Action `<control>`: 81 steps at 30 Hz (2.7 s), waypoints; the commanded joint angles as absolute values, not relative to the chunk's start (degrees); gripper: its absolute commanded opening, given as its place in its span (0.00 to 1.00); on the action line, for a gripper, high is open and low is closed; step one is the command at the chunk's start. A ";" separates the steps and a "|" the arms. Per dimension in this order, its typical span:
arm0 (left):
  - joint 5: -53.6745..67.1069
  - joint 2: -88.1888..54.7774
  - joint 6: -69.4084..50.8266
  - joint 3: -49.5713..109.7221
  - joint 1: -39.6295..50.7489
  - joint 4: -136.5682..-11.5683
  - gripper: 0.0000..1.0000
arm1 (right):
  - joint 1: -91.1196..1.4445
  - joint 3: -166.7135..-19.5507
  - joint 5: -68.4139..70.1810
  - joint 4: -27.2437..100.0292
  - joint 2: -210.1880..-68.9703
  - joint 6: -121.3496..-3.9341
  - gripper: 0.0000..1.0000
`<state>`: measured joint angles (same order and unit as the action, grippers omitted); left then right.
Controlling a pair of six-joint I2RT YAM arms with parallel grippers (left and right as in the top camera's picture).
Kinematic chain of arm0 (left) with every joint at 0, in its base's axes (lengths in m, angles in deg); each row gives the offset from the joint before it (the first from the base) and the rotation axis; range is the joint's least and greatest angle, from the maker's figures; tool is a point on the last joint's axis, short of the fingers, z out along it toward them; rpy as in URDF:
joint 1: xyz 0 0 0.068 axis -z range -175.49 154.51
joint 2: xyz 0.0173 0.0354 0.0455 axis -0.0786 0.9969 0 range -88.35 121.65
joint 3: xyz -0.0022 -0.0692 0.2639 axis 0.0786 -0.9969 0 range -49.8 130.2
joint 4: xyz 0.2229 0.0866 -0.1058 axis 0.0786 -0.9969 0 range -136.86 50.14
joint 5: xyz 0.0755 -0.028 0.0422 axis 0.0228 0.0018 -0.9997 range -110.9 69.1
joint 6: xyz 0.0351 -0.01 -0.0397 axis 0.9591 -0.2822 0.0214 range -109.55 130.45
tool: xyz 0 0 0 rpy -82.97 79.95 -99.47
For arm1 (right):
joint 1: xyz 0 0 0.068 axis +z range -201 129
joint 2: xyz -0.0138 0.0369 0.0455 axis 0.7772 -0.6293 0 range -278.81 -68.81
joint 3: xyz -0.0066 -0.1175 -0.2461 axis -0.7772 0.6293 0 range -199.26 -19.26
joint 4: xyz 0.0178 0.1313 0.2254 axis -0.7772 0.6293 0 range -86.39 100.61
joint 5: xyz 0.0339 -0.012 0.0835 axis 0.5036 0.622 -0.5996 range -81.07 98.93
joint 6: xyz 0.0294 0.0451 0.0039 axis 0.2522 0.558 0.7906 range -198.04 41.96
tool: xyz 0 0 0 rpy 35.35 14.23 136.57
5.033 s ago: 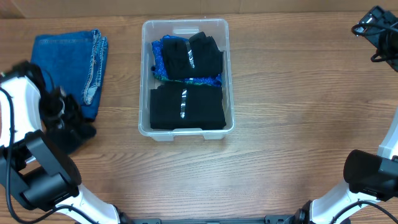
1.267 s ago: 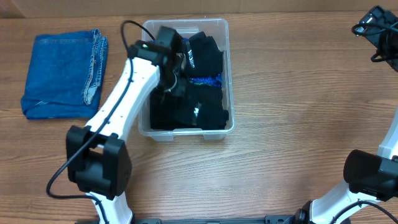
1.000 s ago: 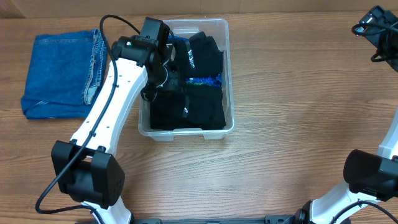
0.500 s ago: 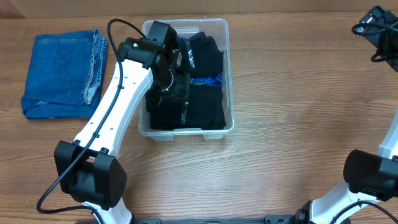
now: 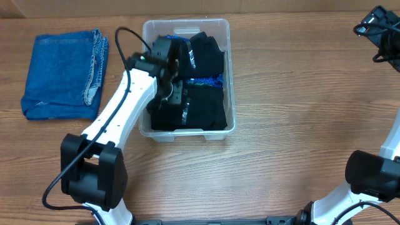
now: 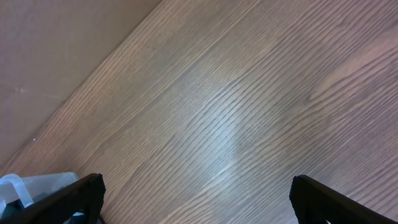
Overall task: Pack container
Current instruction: 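Move the left gripper to the folded blue jeans, then grasp the edge of the blue jeans with the left gripper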
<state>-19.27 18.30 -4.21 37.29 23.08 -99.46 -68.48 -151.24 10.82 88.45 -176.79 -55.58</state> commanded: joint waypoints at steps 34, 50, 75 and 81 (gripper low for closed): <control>-34.55 22.67 0.71 70.66 -1.12 -124.39 0.97 | -68.43 -151.65 11.15 88.16 -176.20 -55.47 1.00; -41.39 53.64 5.12 70.66 -1.14 -115.80 1.00 | -68.43 -151.65 11.15 88.16 -176.20 -55.47 1.00; -52.43 54.03 1.45 84.00 3.54 -107.28 1.00 | -68.43 -151.65 11.15 88.18 -176.20 -55.47 1.00; -53.13 54.06 1.67 83.47 0.94 -105.01 1.00 | -68.43 -151.65 11.15 88.18 -176.20 -55.49 1.00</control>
